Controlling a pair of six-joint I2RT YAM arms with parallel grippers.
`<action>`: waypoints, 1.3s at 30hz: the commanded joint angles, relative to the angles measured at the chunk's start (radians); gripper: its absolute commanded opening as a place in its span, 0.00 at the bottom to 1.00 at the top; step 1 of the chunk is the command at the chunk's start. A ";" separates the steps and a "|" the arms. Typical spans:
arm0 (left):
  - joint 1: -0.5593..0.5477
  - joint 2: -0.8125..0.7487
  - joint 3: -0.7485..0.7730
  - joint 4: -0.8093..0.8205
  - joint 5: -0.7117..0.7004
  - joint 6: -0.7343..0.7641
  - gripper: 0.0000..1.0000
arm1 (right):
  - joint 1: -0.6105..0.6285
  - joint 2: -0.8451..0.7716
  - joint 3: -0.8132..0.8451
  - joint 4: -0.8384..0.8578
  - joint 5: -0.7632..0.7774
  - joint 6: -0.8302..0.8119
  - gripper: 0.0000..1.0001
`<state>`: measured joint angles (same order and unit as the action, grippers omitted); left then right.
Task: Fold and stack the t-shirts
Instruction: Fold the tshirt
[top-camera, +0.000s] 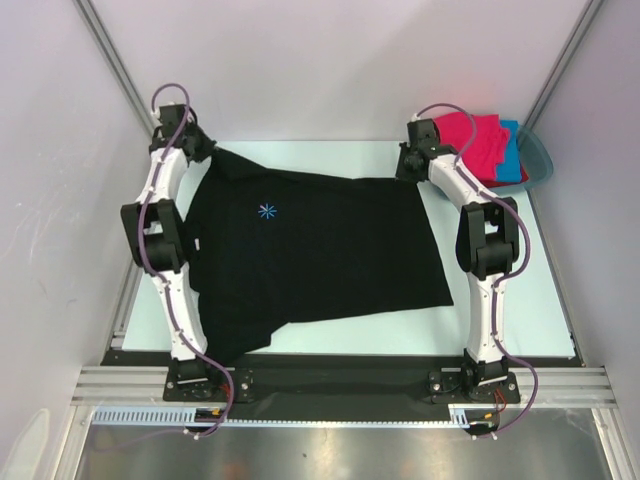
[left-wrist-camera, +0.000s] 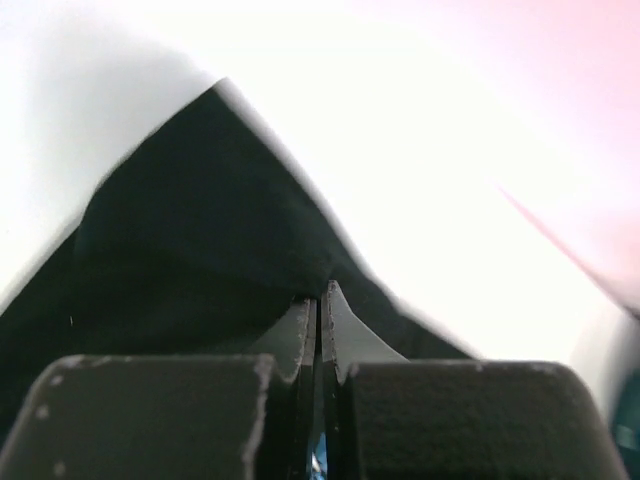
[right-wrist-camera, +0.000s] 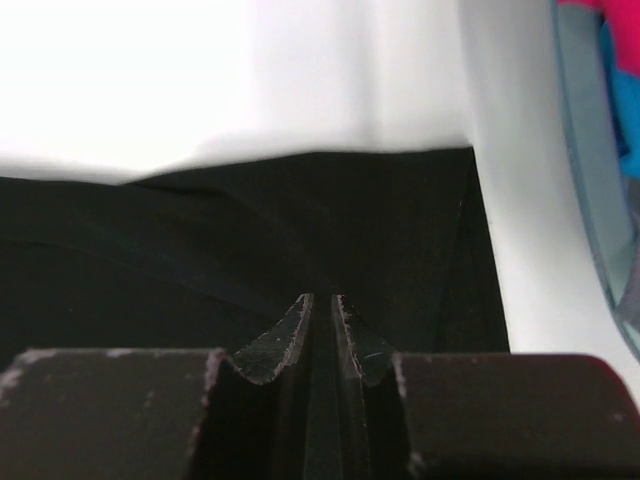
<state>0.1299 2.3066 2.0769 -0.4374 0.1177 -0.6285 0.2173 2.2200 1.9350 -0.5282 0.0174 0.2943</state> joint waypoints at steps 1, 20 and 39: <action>-0.015 -0.160 -0.009 -0.029 0.010 0.003 0.00 | 0.010 -0.069 -0.033 0.022 -0.032 -0.001 0.18; -0.096 -0.527 -0.526 -0.060 -0.099 0.027 0.00 | 0.034 -0.189 -0.192 0.045 -0.053 -0.023 0.16; -0.102 -0.549 -0.697 -0.191 -0.391 0.035 0.37 | 0.050 -0.215 -0.232 0.039 -0.060 -0.024 0.16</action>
<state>0.0322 1.7153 1.3281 -0.5781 -0.2348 -0.6098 0.2611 2.0705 1.7073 -0.5034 -0.0357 0.2859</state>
